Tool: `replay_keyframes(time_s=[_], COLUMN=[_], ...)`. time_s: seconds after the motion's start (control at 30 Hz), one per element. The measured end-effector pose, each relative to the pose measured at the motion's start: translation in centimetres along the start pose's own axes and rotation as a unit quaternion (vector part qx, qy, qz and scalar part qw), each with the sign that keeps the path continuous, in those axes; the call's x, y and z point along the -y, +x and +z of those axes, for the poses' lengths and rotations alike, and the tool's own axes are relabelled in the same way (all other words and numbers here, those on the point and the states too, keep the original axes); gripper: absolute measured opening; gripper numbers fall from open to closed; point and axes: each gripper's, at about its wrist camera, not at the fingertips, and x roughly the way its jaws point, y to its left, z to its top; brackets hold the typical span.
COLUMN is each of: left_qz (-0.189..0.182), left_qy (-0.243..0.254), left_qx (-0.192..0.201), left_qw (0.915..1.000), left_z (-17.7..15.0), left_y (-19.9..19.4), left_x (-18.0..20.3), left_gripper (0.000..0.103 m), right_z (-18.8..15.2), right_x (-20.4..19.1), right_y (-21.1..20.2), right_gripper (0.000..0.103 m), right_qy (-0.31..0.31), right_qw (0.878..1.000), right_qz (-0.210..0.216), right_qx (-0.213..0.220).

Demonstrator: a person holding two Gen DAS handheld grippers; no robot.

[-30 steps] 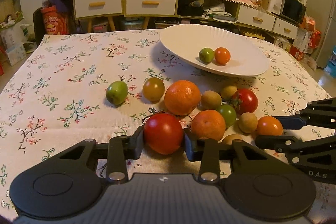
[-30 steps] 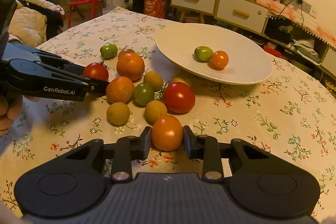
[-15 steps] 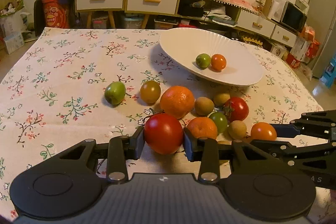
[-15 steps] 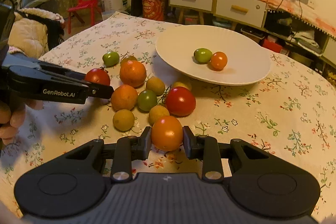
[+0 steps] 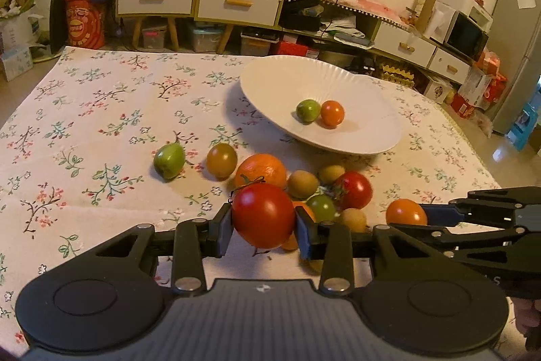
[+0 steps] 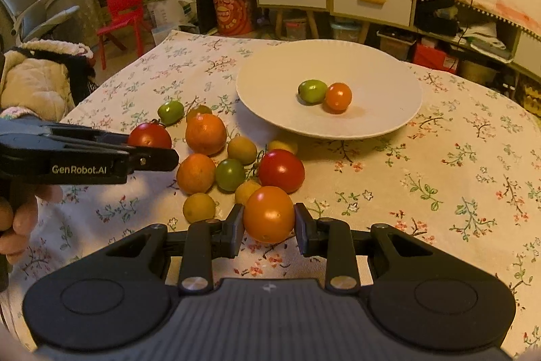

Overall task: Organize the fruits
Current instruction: 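Carry the red tomato and orange tomato in both grippers over the white plate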

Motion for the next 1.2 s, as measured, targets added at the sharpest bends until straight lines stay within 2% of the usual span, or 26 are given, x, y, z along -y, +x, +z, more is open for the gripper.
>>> replay_keyframes(time_s=[0.4, 0.67, 0.87, 1.03, 1.2], left_qz=[-0.033, -0.031, -0.036, -0.043, -0.035], left_qy=[-0.005, 0.025, 0.041, 0.032, 0.037], left_qx=[0.002, 0.014, 0.014, 0.009, -0.003], left_qw=[0.9994, 0.9991, 0.9984, 0.9985, 0.9987], left_z=[2.4, 3.4, 4.5, 5.1, 5.5], left_y=[-0.5, 0.0, 1.4, 3.6, 5.8], left_x=[2.4, 3.9, 4.5, 4.6, 5.0], left_gripper=[0.033, 0.033, 0.033, 0.033, 0.033], right_z=[2.3, 4.5, 5.5, 6.4, 7.6], right_x=[1.3, 3.0, 4.3, 5.7, 7.1], right_y=[-0.5, -0.7, 0.3, 1.5, 3.1], right_gripper=[0.028, 0.028, 0.028, 0.028, 0.028], right_qy=[0.024, 0.029, 0.04, 0.054, 0.064], right_qw=[1.0, 0.999, 0.998, 0.997, 0.997], right_qz=[-0.005, -0.017, -0.018, -0.017, -0.019], right_qx=[0.009, 0.036, 0.042, 0.045, 0.04])
